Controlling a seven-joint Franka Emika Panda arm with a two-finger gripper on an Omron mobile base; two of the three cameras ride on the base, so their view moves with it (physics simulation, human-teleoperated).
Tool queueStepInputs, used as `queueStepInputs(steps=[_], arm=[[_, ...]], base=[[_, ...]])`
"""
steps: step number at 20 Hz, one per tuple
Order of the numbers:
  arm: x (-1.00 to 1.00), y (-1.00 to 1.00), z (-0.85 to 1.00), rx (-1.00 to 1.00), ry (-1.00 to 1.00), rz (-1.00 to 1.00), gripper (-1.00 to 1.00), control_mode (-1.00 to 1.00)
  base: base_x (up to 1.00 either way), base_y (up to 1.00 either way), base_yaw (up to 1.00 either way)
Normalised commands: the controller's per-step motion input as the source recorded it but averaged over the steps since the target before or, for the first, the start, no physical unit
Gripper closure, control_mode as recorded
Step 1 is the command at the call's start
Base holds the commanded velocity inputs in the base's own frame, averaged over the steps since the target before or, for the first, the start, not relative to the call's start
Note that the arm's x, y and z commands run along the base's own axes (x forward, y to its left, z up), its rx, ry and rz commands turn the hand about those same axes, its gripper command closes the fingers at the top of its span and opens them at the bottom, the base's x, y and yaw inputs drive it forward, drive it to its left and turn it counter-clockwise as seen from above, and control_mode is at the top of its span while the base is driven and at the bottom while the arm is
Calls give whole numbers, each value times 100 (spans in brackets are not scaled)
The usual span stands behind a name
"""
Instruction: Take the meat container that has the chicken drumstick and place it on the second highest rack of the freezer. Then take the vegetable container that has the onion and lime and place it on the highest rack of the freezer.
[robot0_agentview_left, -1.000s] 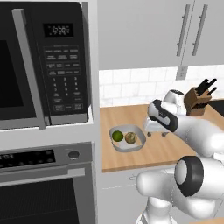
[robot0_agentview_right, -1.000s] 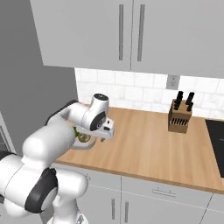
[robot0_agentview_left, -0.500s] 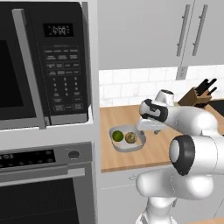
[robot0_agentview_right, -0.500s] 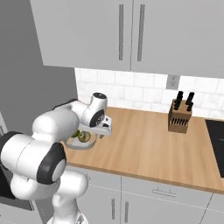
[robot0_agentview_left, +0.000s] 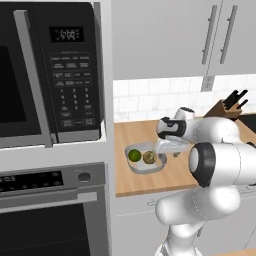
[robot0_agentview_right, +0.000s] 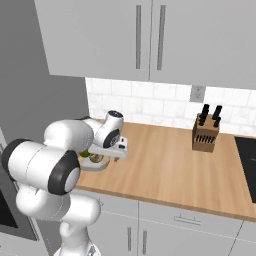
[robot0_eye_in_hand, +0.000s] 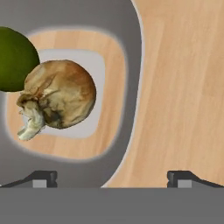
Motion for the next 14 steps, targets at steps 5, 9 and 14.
queueStepInputs(steps=[5,9,14], arm=[[0,8,-18,0,0,2,-100,-100],[4,0,-11,0,0,2,-100,-100],[0,7,-18,0,0,1,-100,-100]], base=[[0,0,0],[0,0,0],[0,0,0]])
